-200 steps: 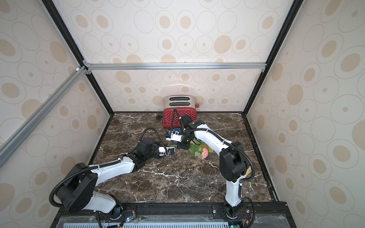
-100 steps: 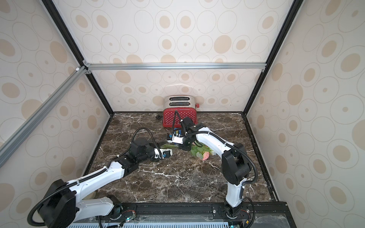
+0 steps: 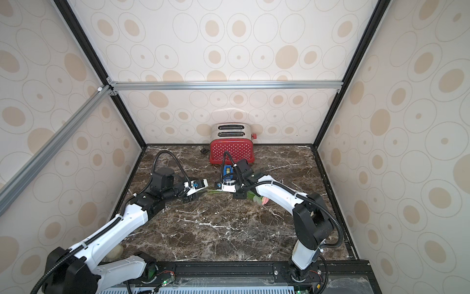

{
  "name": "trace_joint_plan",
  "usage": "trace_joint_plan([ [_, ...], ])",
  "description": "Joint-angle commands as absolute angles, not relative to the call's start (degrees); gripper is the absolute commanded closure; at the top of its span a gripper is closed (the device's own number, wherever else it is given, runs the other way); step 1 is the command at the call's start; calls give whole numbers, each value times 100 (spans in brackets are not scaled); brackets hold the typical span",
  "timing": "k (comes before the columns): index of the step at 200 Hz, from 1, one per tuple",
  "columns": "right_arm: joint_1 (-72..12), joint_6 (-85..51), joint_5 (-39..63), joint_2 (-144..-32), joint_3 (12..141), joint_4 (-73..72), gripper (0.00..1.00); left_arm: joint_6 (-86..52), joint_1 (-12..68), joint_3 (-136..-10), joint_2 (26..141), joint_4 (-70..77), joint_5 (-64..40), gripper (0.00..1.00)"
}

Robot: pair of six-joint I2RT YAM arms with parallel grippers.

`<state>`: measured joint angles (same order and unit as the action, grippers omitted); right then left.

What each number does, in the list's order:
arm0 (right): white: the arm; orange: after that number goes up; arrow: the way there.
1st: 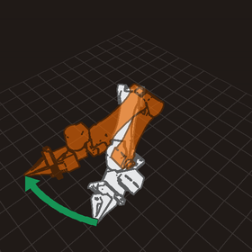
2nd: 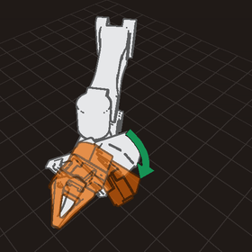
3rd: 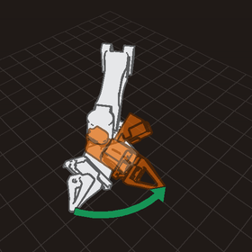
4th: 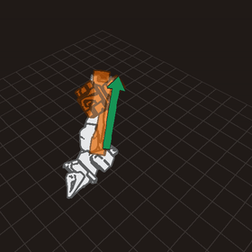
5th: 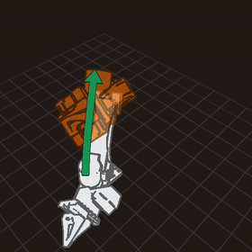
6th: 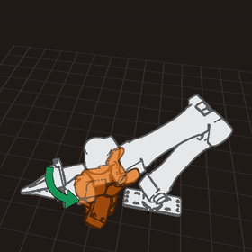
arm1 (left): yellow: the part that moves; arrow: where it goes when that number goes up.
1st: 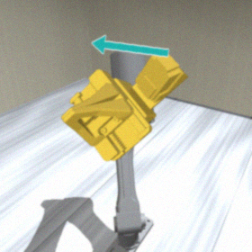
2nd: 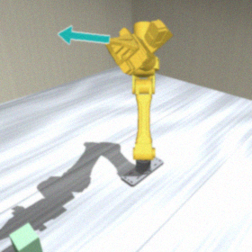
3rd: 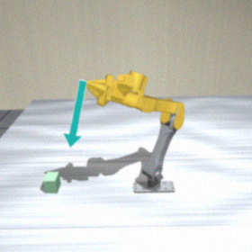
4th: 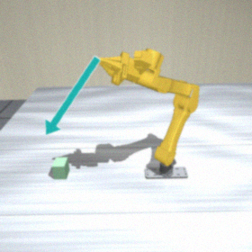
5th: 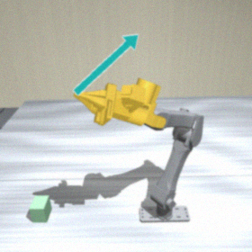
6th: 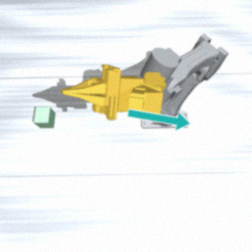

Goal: Wrap bouquets with tape
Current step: Wrap the tape around the bouquet.

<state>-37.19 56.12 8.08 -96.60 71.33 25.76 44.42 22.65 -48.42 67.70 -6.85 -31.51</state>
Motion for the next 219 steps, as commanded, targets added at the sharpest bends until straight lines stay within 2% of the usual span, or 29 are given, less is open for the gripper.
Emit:
trace_joint_plan([
  [1, -3856, 5937, 504, -9373, 6847, 1833, 100, 4258, 2119, -5298, 7062, -997, -3656, 47],
  [55, -4133, 6609, -456, -9196, 6066, 459, 100, 4708, 2106, -6480, 8455, -2545, -3879, 39],
  [113, -4245, 6925, -641, -9049, 5801, -79, 100, 5238, 2194, -7200, 9534, -3609, -4076, 36],
  [187, -4341, 7224, -631, -8872, 5554, -348, 100, 5210, 2312, -7474, 10071, -3285, -3999, 34],
  [219, -4411, 7332, -701, -8857, 5438, -635, 100, 5394, 2347, -7593, 10301, -3623, -4003, 40],
])
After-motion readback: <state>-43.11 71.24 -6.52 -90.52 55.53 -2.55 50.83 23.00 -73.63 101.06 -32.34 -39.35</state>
